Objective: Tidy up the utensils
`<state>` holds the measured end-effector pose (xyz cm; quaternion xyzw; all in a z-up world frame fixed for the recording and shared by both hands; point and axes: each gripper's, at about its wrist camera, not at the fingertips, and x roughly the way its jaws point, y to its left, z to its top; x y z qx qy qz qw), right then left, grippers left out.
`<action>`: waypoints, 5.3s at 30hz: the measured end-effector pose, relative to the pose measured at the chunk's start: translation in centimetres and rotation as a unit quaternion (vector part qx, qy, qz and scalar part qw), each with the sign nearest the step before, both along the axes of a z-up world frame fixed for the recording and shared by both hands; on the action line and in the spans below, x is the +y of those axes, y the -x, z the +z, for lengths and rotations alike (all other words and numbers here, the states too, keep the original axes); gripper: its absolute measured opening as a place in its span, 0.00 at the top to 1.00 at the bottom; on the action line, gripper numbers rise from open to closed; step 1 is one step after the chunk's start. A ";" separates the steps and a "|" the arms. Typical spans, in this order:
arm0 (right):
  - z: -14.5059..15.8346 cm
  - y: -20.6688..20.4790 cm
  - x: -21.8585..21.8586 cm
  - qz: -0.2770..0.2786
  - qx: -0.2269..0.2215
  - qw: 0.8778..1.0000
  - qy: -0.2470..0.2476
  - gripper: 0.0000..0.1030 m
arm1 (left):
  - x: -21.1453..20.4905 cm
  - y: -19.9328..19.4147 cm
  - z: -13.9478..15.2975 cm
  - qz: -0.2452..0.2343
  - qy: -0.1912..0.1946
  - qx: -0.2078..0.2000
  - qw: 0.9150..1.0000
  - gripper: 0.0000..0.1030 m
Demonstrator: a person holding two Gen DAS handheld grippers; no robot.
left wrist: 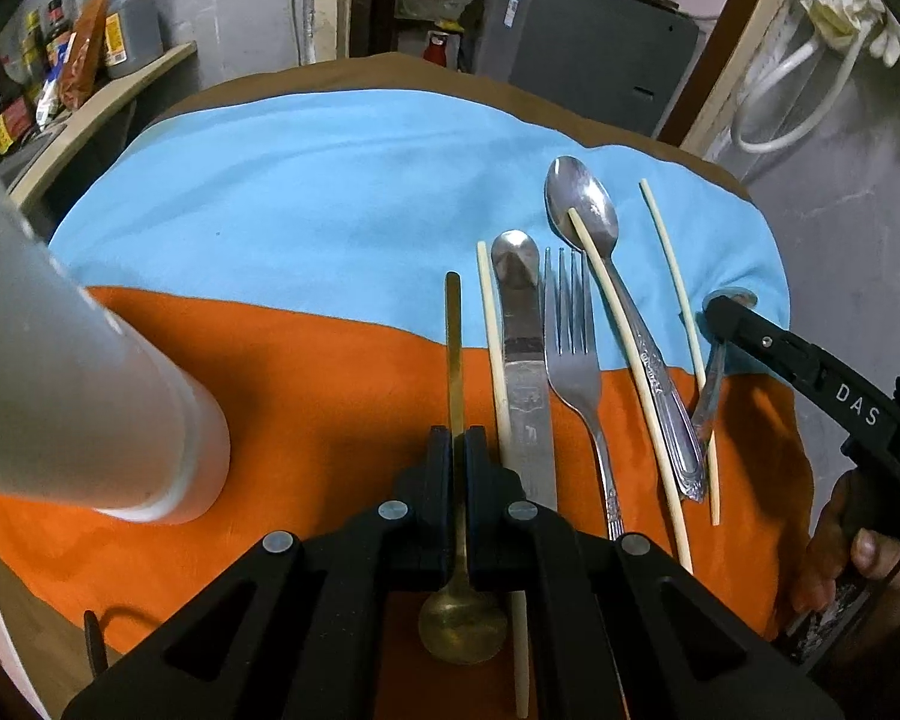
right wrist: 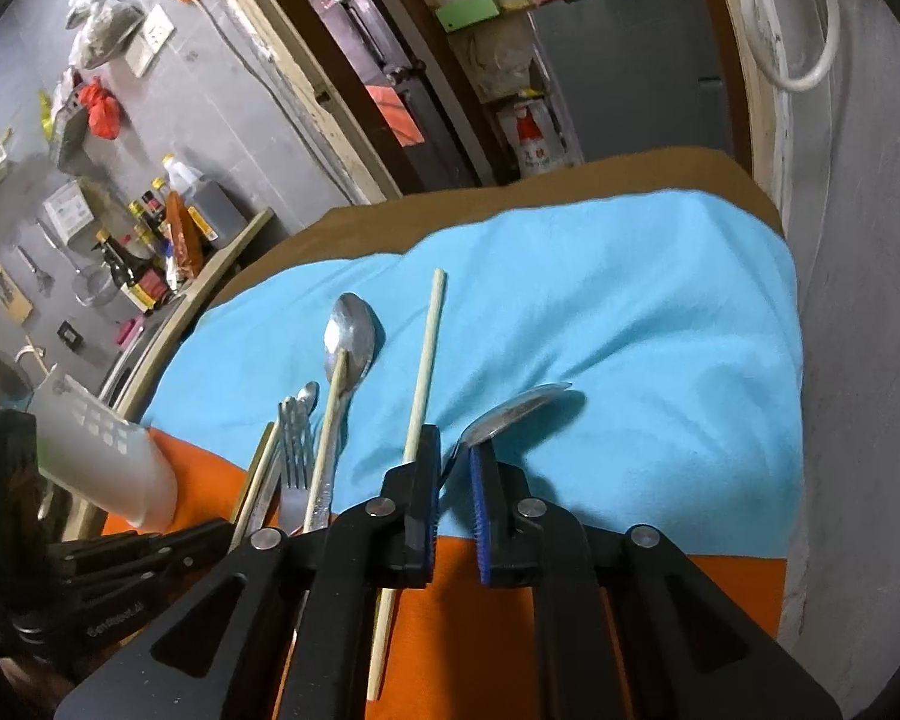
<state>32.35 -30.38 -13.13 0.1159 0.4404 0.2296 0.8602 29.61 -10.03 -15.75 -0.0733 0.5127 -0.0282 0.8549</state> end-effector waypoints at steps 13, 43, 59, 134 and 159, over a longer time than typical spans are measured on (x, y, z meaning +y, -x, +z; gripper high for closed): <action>-0.1 0.4 -0.5 -0.021 0.001 1.000 -0.013 0.96 | 1.1 -0.1 0.2 0.000 0.048 -0.008 0.999 0.98; 4.7 8.6 1.6 -0.023 -0.139 0.990 -0.006 0.99 | 1.1 8.4 6.1 -0.008 0.053 -0.238 0.970 0.98; 11.5 12.1 6.5 -0.034 -0.251 0.967 -0.028 0.99 | 5.2 10.6 11.9 -0.010 0.080 -0.302 0.950 0.98; 10.4 12.5 23.9 0.039 -0.364 0.929 -0.059 0.90 | 23.8 9.0 9.2 0.091 0.072 -0.435 0.893 0.98; 14.9 13.9 15.4 -0.022 -0.359 0.932 -0.049 0.33 | 18.8 11.4 15.6 0.068 0.048 -0.401 0.912 0.21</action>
